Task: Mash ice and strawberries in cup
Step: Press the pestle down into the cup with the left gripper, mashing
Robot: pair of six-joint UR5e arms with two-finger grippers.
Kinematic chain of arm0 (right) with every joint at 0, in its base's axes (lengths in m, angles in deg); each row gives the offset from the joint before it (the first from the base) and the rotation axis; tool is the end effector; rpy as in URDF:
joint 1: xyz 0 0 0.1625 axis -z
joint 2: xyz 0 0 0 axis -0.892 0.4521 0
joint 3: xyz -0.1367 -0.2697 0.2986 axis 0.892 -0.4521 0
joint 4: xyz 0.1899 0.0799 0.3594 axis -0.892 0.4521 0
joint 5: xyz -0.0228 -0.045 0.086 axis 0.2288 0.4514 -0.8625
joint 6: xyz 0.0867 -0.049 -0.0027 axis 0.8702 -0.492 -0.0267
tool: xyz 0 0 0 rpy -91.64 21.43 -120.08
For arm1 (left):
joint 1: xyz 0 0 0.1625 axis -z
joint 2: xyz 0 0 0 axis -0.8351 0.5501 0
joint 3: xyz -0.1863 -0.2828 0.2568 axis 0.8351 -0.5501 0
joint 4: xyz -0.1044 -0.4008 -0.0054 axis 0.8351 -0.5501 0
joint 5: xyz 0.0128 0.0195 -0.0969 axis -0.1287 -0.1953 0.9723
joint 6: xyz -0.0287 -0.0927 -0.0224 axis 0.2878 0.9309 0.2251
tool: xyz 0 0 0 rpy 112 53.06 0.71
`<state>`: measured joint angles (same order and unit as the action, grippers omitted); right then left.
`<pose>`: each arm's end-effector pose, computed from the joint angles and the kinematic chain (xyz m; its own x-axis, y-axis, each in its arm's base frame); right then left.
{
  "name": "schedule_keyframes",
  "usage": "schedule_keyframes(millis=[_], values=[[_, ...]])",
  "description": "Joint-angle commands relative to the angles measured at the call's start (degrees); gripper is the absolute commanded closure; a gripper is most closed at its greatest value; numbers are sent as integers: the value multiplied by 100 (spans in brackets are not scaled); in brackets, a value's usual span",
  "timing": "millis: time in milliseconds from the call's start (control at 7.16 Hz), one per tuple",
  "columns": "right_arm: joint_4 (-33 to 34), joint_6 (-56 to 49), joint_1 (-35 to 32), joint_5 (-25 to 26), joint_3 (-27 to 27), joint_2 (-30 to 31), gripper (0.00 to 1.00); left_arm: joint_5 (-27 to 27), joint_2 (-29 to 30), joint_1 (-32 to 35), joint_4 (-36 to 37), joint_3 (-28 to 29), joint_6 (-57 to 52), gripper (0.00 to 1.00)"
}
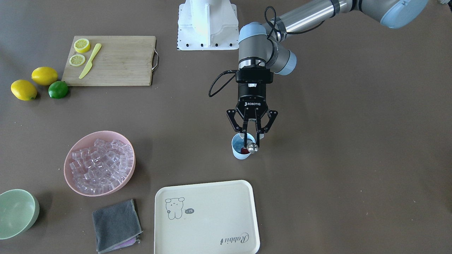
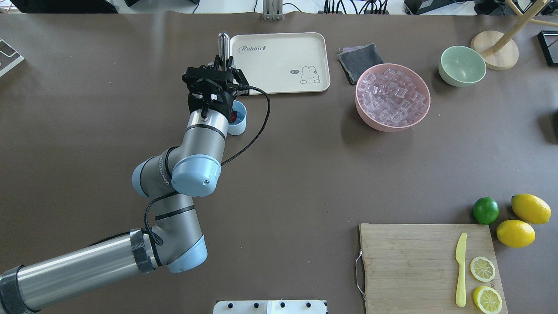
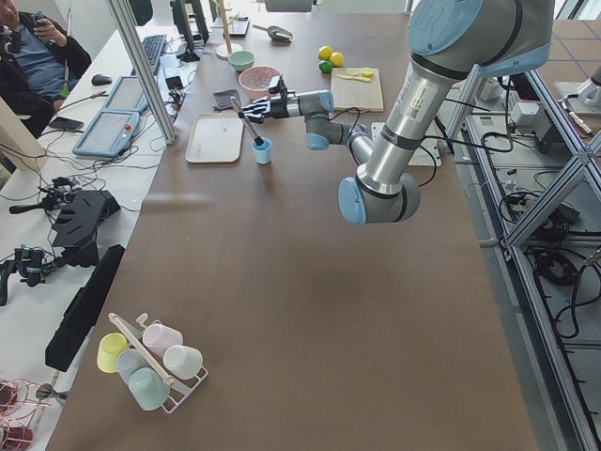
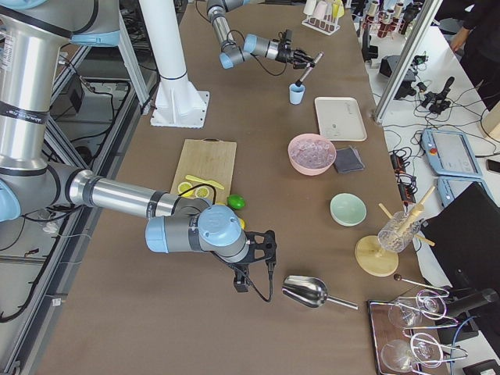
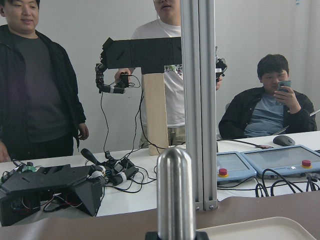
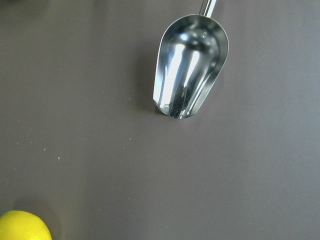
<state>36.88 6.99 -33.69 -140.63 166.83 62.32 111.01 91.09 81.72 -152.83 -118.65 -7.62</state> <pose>0.1033 -0.3617 0.6836 0.6852 -0.0558 0.7262 -0.0943 0.9819 0.1644 0.5289 -0.4829 0.2199 0.7390 0.0678 -0.6702 0.6456 0.2131 0.7334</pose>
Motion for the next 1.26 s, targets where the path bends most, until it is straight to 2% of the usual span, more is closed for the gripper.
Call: schedule_keyframes(millis=[0,140,279,419,698,978,1117], values=[[0,0,-4,15,-12,-8,1,14,101,-118,-44,420,439,80],[0,0,-4,6,-4,0,1,66,102,-75,-53,282,335,81],[0,0,-4,6,-12,9,1,458,93,116,-53,-163,-301,81],[0,0,-13,-3,5,18,1,549,84,353,-1,-498,-664,82],[0,0,-4,-3,-3,9,1,594,93,339,0,-414,-581,81],[0,0,-4,-3,5,0,1,550,154,66,0,76,286,81],[0,0,-4,-3,5,9,1,541,120,39,-35,157,299,81]])
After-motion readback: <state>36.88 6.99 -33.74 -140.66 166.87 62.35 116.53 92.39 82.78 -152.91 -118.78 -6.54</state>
